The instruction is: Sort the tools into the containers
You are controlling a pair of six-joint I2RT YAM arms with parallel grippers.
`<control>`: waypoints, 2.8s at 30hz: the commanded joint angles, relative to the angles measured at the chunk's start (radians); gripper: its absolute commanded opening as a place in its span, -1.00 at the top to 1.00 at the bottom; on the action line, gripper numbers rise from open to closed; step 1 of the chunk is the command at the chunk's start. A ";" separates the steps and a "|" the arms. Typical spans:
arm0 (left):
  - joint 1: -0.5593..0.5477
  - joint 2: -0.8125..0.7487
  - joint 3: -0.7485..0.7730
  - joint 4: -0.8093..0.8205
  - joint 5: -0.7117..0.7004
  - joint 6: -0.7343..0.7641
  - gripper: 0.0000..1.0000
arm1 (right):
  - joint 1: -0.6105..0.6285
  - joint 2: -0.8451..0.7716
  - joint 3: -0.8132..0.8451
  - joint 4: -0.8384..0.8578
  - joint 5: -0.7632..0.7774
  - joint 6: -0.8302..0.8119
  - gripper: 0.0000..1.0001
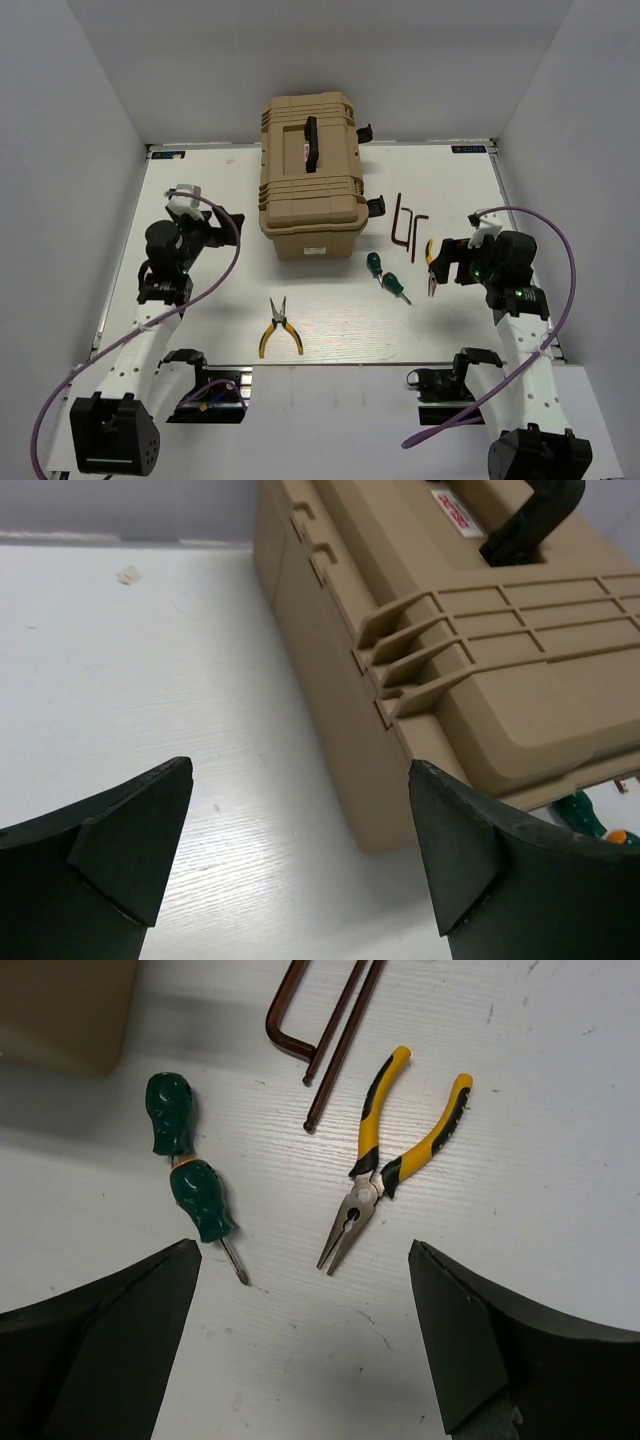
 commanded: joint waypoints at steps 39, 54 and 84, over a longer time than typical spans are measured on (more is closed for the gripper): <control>-0.535 1.250 1.662 -0.797 -0.650 0.125 -0.73 | 0.007 0.008 0.065 -0.110 -0.021 -0.106 -0.54; -0.573 1.246 1.743 -0.776 -0.702 0.141 1.00 | 0.008 0.021 0.065 -0.124 -0.100 -0.106 -0.51; -0.564 1.164 1.671 -0.736 -0.533 0.004 1.00 | 0.246 1.021 0.648 0.315 -0.567 0.347 -0.41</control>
